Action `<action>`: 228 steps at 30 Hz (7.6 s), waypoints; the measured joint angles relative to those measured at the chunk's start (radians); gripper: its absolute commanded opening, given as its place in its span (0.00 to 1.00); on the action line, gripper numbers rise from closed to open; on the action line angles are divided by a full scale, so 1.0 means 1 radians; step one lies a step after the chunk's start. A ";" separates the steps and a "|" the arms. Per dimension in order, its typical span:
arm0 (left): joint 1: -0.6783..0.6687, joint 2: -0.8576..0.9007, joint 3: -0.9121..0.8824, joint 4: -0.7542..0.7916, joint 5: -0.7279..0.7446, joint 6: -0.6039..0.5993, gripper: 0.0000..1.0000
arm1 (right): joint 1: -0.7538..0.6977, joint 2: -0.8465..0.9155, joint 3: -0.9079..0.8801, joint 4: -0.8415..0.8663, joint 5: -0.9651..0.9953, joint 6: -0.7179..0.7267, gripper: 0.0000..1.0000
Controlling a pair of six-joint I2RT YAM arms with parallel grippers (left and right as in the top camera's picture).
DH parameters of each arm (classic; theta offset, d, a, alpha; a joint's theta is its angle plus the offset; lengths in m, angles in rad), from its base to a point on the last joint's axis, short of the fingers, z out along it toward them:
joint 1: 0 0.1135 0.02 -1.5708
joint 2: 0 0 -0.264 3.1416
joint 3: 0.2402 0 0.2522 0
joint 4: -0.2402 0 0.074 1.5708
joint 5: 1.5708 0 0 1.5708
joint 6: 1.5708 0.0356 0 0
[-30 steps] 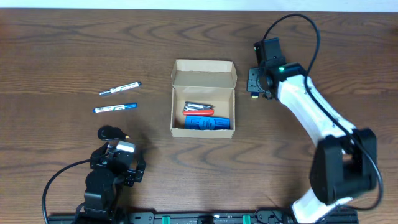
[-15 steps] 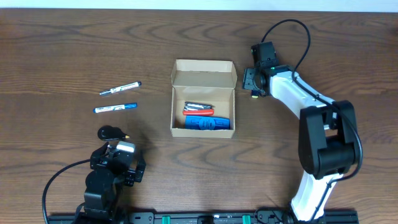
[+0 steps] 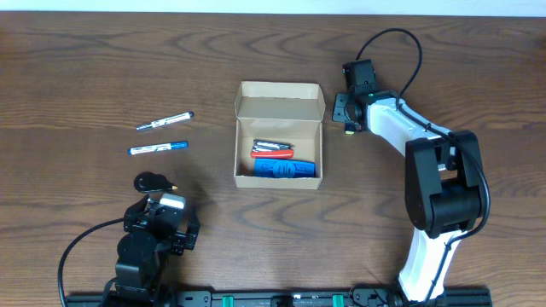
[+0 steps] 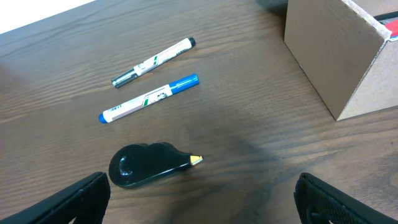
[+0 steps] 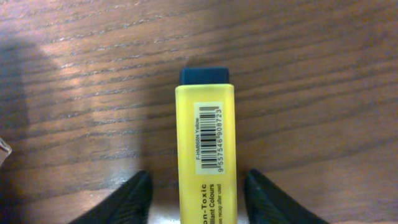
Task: Pack container
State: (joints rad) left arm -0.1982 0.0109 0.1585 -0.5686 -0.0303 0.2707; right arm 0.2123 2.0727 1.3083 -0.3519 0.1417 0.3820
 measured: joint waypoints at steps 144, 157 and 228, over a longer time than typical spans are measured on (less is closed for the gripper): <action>0.000 0.016 0.089 0.000 0.238 -0.386 0.95 | 0.451 -1.164 -0.085 -1.050 -0.095 0.023 0.99; 0.000 0.637 0.611 -0.263 0.158 -0.450 0.96 | 0.451 -1.164 -0.084 -1.050 -0.101 0.022 0.99; 0.262 1.622 0.697 -0.042 -0.077 -1.236 0.83 | 0.451 -1.163 -0.084 -1.050 -0.101 0.023 0.99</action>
State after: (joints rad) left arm 0.0639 1.6325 0.8555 -0.6102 -0.1070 -0.9653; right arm 0.6636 0.9096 1.2240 -1.4021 0.0406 0.4046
